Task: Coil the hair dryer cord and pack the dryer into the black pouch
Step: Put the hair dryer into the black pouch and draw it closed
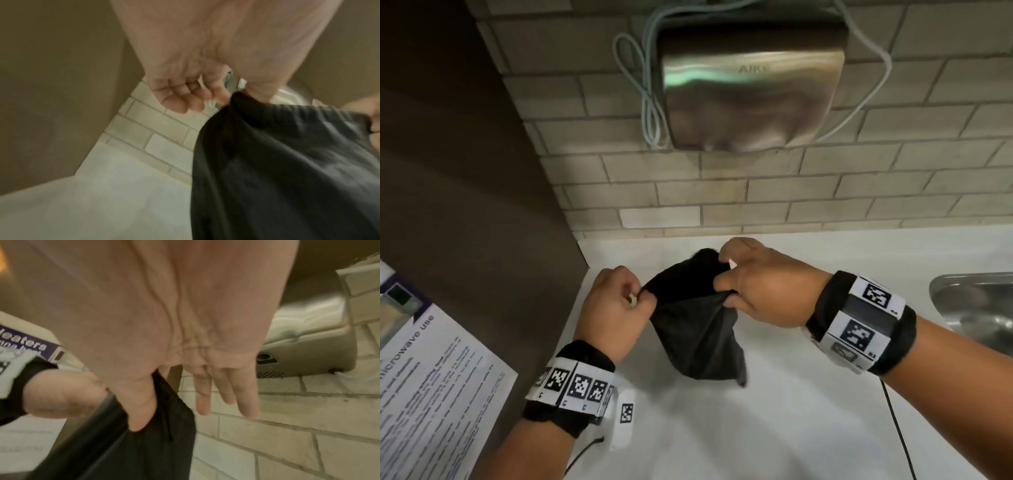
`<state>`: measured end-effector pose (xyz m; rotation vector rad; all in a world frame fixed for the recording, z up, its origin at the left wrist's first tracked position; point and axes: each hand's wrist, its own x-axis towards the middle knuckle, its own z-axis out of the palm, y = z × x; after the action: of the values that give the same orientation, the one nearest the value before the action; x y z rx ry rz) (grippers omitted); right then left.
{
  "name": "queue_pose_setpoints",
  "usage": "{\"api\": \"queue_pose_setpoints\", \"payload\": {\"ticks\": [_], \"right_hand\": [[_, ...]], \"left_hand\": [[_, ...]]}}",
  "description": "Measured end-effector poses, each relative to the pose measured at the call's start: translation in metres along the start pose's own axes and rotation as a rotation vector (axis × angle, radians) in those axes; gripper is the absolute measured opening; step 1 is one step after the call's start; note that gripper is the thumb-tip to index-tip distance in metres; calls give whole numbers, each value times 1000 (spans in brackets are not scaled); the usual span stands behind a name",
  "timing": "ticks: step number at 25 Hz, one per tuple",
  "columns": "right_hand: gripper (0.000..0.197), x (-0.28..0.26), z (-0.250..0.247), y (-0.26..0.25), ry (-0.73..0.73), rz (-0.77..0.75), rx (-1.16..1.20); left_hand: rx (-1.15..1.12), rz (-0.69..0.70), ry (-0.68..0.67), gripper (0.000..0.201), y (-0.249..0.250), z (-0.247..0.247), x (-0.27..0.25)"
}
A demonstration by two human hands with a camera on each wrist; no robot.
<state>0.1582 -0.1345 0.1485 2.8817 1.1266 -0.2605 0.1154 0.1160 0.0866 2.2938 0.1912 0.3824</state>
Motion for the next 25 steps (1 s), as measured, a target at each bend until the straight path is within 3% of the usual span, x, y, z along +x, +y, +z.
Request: {"api": "queue_pose_setpoints", "payload": {"ticks": [2,4,5,7,8,10,14,15,17,19,20,22,25], "right_hand": [[24,0,-3,-4,-13,21,155],[22,3,-3,-10,4,-35,260],[22,5,-5,-13,34,-66,313],[23,7,-9,-12,100,-78,476],[24,7,-11,-7,130,-64,586],[26,7,-11,4,162,7,828],[27,18,-1,7,89,185,1503],[24,24,2,3,67,204,1605],[25,38,9,-7,29,257,1759],[29,54,17,-13,39,368,1846],[29,61,22,-16,67,434,1855],[26,70,29,-20,117,545,1843],[24,79,33,-27,158,597,1805]], "left_hand": [[29,135,-142,36,-1,-2,7],[29,131,-320,69,0,6,20],[57,110,-396,67,1,12,27],[172,126,-558,26,-7,15,28],[198,114,-593,20,-16,13,27],[161,22,-569,34,-23,5,29],[-484,-201,-440,29,-48,-22,11],[-653,-254,-404,30,-53,-21,5],[-968,-408,-331,52,-63,-14,-5],[-1169,-537,-351,57,-62,-11,-16],[-1196,-537,-389,58,-64,-13,-20],[-981,-390,-421,67,-71,-15,-25],[-365,-150,-382,64,-84,-18,-34]]}}
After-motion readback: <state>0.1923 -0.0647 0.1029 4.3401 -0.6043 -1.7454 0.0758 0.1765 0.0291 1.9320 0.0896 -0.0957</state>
